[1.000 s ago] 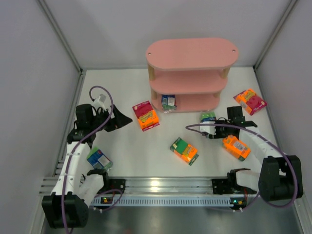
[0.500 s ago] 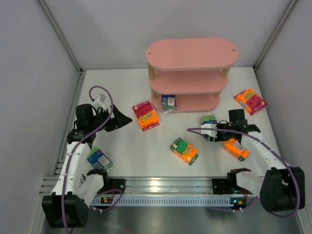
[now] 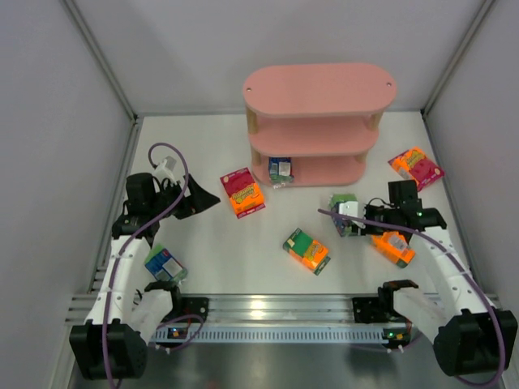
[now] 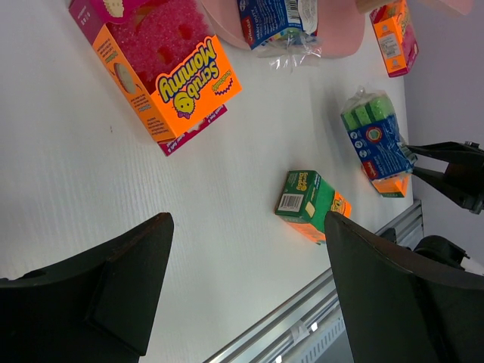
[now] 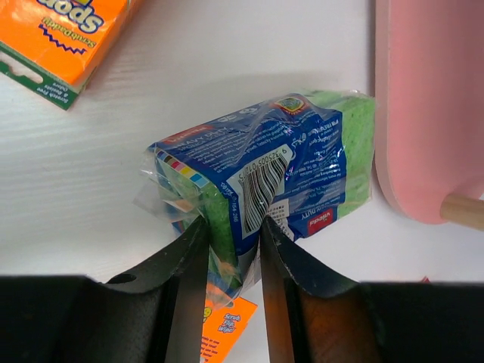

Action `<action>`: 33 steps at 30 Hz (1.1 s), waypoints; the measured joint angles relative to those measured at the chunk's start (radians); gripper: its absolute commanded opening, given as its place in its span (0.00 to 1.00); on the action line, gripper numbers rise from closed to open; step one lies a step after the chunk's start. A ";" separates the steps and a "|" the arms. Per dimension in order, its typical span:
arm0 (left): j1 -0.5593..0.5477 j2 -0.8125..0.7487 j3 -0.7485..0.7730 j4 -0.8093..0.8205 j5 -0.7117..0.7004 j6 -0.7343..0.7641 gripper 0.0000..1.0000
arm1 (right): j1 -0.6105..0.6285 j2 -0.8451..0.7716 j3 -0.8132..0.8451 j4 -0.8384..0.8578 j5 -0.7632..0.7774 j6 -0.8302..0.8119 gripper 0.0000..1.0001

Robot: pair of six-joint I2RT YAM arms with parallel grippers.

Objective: Place and organize the cleaning sponges onto the shelf

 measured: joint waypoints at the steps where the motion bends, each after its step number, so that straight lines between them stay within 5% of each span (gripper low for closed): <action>1: 0.000 0.000 0.000 0.000 0.000 0.000 0.87 | 0.000 -0.001 0.011 -0.008 -0.006 0.006 0.00; 21: 0.000 -0.007 0.000 0.000 0.003 0.000 0.87 | 0.038 -0.004 0.140 -0.066 -0.037 0.109 0.00; 33: 0.000 -0.006 0.000 0.000 0.003 0.000 0.87 | 0.239 0.089 0.187 0.057 0.159 0.269 0.00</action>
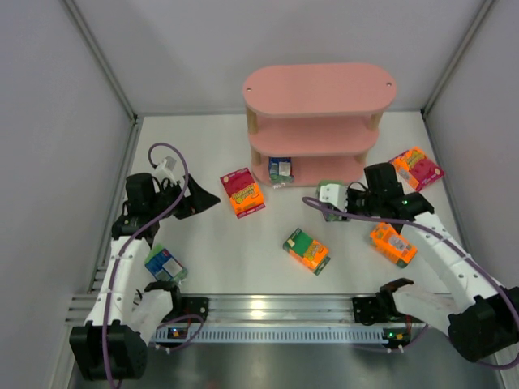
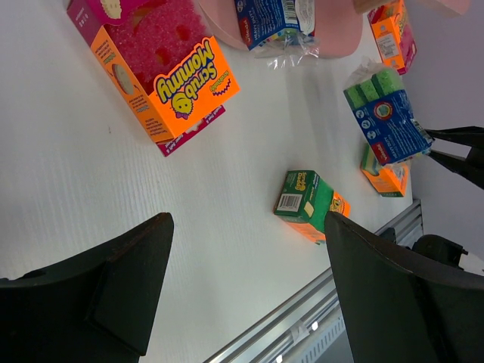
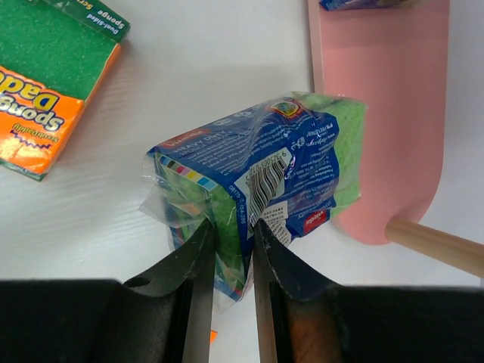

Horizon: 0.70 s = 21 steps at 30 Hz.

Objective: Place and organize the cleaning sponges onto the shelf

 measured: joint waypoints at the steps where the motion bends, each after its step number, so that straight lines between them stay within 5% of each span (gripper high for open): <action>1: 0.000 0.000 0.000 0.000 0.000 0.000 0.87 | 0.017 0.008 0.000 0.014 0.019 0.013 0.00; 21: 0.000 0.008 0.000 0.000 -0.003 0.000 0.87 | 0.172 0.190 0.053 0.274 0.312 0.110 0.00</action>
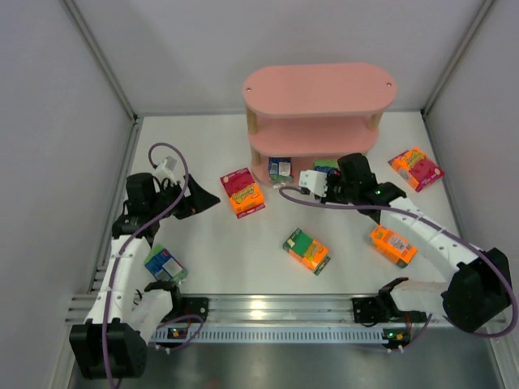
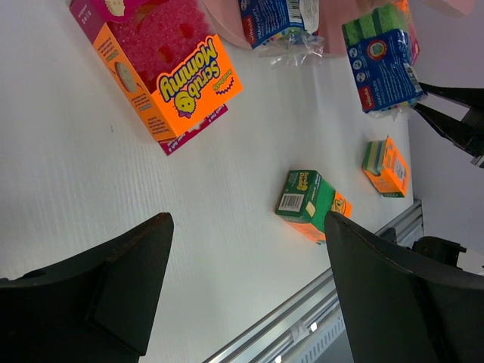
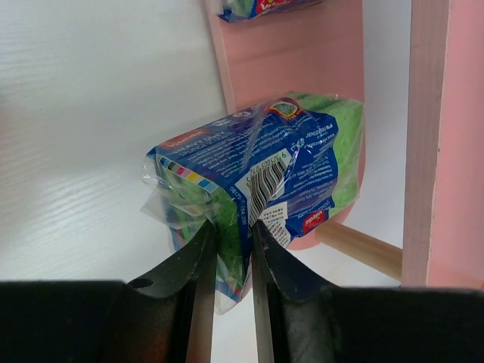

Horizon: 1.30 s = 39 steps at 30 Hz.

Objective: Place and organize the cleaning sponges onto the shelf

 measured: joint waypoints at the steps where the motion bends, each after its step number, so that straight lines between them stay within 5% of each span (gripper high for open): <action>1: 0.000 0.002 0.000 0.000 0.000 0.000 0.87 | 0.006 0.013 0.003 0.013 0.013 -0.002 0.00; 25: 0.000 0.008 0.000 0.000 -0.005 0.000 0.87 | 0.085 0.384 0.016 0.423 0.189 -0.083 0.00; 39: 0.000 0.008 0.000 0.000 -0.008 0.000 0.87 | 0.093 0.476 0.078 0.499 0.204 -0.081 0.00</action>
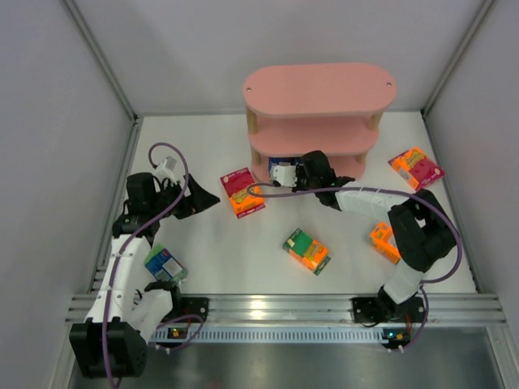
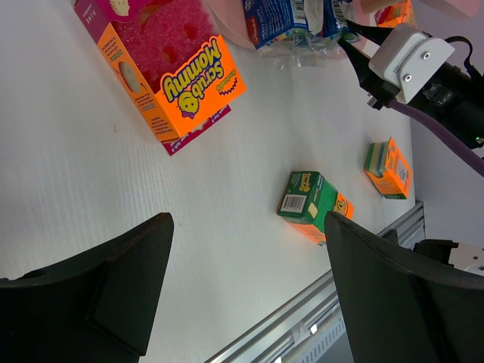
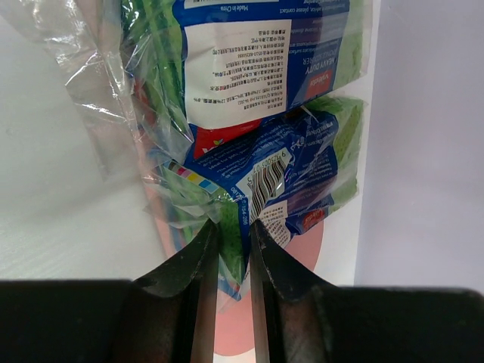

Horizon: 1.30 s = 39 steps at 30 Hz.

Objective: Place and organize the cleaning sponges onto the shelf

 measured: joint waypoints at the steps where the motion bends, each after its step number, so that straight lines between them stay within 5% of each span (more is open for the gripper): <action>1: 0.000 0.000 0.000 0.000 0.000 0.000 0.87 | 0.000 0.000 0.000 0.000 0.000 0.001 0.00; 11: 0.000 0.000 0.000 0.000 0.000 0.000 0.87 | 0.001 0.001 0.001 0.000 -0.001 0.011 0.00; 21: 0.000 0.000 0.000 0.000 0.000 0.000 0.87 | 0.013 0.000 0.001 0.000 0.000 0.012 0.13; 33: 0.000 0.002 0.000 0.000 0.000 0.000 0.87 | 0.013 -0.006 -0.002 0.000 0.004 0.019 0.58; 39: 0.000 0.002 0.000 0.000 0.000 0.000 0.87 | 0.014 -0.053 -0.027 0.003 0.016 0.019 0.73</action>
